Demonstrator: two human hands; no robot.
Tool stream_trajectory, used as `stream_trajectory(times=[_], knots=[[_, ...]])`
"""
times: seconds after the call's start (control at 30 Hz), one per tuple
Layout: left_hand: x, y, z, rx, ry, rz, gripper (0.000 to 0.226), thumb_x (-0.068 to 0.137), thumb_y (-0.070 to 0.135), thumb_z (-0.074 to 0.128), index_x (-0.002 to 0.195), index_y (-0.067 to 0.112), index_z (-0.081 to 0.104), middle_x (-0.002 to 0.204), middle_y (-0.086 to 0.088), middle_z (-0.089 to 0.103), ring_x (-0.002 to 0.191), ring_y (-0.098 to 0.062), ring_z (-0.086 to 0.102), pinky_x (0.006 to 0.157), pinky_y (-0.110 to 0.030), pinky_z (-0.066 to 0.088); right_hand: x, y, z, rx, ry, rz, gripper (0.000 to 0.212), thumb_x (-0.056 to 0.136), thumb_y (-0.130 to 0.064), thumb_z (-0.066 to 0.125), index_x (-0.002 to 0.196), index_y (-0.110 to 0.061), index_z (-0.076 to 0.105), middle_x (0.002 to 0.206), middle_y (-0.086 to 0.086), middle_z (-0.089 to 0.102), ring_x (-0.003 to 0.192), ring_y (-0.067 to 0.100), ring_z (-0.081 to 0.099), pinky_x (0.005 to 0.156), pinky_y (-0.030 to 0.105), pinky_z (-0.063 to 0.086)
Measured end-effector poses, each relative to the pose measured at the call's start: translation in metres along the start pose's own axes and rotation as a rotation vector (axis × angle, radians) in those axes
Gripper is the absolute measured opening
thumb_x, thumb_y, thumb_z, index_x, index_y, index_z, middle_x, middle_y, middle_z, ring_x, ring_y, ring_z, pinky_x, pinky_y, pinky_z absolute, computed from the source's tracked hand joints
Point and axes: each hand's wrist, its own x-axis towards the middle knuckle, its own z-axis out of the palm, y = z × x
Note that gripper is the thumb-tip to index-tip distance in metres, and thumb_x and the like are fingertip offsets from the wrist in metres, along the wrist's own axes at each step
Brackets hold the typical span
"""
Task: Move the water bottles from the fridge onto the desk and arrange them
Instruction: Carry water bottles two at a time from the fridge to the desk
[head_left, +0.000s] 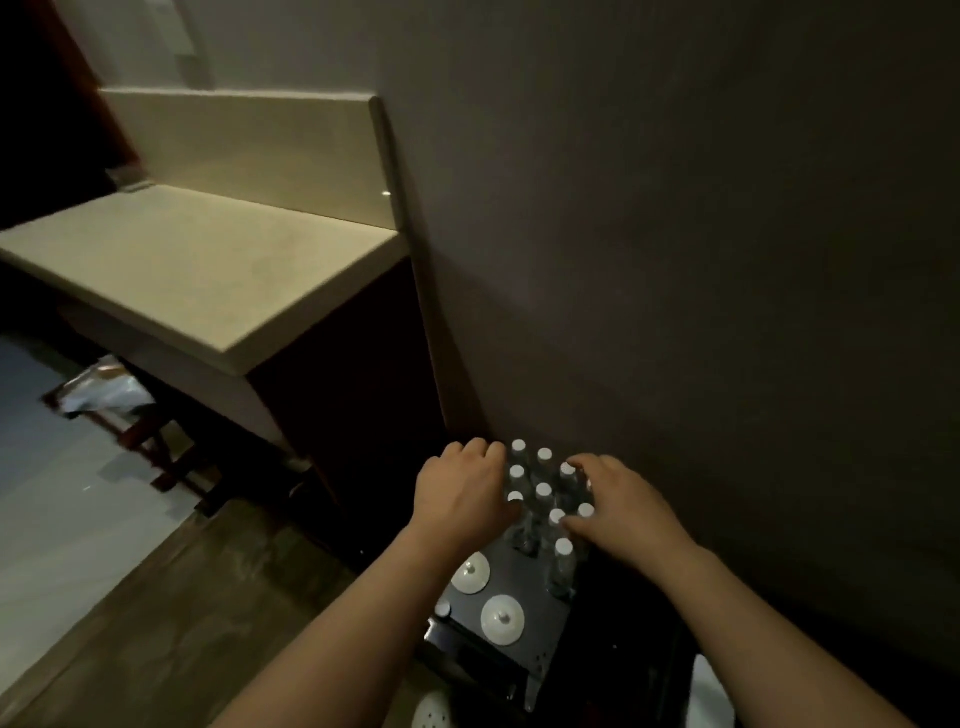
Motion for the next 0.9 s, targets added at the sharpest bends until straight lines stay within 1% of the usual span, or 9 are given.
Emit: stream_trajectory(times=[0.1,0.17,0.3,0.43,0.53,0.6,0.7,0.8,0.9], knots=[[0.042,-0.028,0.036,-0.038,-0.035,0.113,0.046,0.084,0.06,0.055,0.114,0.025,0.054,0.109,0.003,0.06,0.097,-0.022,0.057,0.071,-0.034,0.048,0.025,-0.003,0.03,0.061,0.08,0.142,0.067,0.079,-0.044,0.071,0.138,-0.03,0.043,0.13,-0.006,0.05,0.114,0.012,0.051,0.089,0.026,0.045],[0.068,-0.045,0.058,-0.048,-0.074,0.197,0.048,0.083,0.06,0.055,0.115,0.024,0.054,0.112,0.002,0.06,0.1,-0.023,0.057,0.074,-0.036,0.049,0.04,-0.006,0.052,0.084,0.119,0.245,0.067,0.08,-0.045,0.07,0.138,-0.027,0.043,0.132,-0.003,0.05,0.116,0.015,0.052,0.09,0.028,0.047],[0.106,-0.069,0.094,-0.04,-0.153,0.387,0.054,0.081,0.063,0.058,0.118,0.023,0.054,0.117,0.001,0.059,0.103,-0.025,0.057,0.076,-0.036,0.047,0.06,-0.007,0.092,0.114,0.136,0.445,0.064,0.08,-0.045,0.069,0.136,-0.024,0.045,0.131,0.002,0.052,0.116,0.02,0.054,0.092,0.034,0.049],[0.135,-0.085,0.136,-0.063,-0.243,0.488,0.064,0.081,0.067,0.058,0.125,0.021,0.051,0.122,0.0,0.056,0.11,-0.025,0.055,0.082,-0.039,0.05,0.069,0.009,0.133,0.162,0.126,0.654,0.067,0.079,-0.048,0.07,0.135,-0.024,0.045,0.128,0.004,0.053,0.112,0.022,0.055,0.085,0.036,0.051],[0.15,-0.092,0.179,-0.074,-0.323,0.506,0.062,0.082,0.06,0.061,0.128,0.02,0.047,0.127,-0.003,0.055,0.113,-0.025,0.054,0.085,-0.037,0.049,0.07,0.031,0.168,0.218,0.108,0.778,0.074,0.076,-0.047,0.074,0.139,-0.024,0.042,0.132,0.005,0.052,0.116,0.022,0.055,0.089,0.036,0.051],[0.157,-0.095,0.212,-0.083,-0.373,0.508,0.065,0.082,0.058,0.064,0.131,0.02,0.045,0.129,-0.004,0.055,0.114,-0.026,0.054,0.088,-0.037,0.049,0.071,0.046,0.194,0.294,0.1,0.86,0.078,0.076,-0.044,0.077,0.142,-0.024,0.039,0.135,0.005,0.05,0.118,0.022,0.054,0.092,0.033,0.05],[0.164,-0.1,0.265,-0.09,-0.441,0.516,0.069,0.08,0.056,0.067,0.133,0.019,0.043,0.13,-0.006,0.054,0.115,-0.027,0.055,0.09,-0.037,0.05,0.074,0.072,0.235,0.393,0.164,0.956,0.085,0.073,-0.041,0.082,0.144,-0.022,0.039,0.135,0.006,0.052,0.117,0.02,0.056,0.091,0.03,0.049],[0.168,-0.103,0.308,-0.147,-0.486,0.463,0.072,0.077,0.056,0.07,0.131,0.018,0.043,0.127,-0.006,0.056,0.113,-0.026,0.058,0.085,-0.037,0.053,0.08,0.094,0.27,0.478,0.198,1.017,0.09,0.07,-0.04,0.085,0.145,-0.021,0.038,0.137,0.005,0.052,0.12,0.021,0.055,0.094,0.035,0.05],[0.172,-0.098,0.347,-0.253,-0.502,0.375,0.074,0.077,0.054,0.073,0.133,0.016,0.043,0.125,-0.008,0.058,0.11,-0.028,0.06,0.08,-0.038,0.054,0.092,0.118,0.302,0.532,0.201,1.025,0.092,0.068,-0.035,0.087,0.145,-0.019,0.038,0.137,0.004,0.052,0.122,0.021,0.053,0.099,0.038,0.048]])
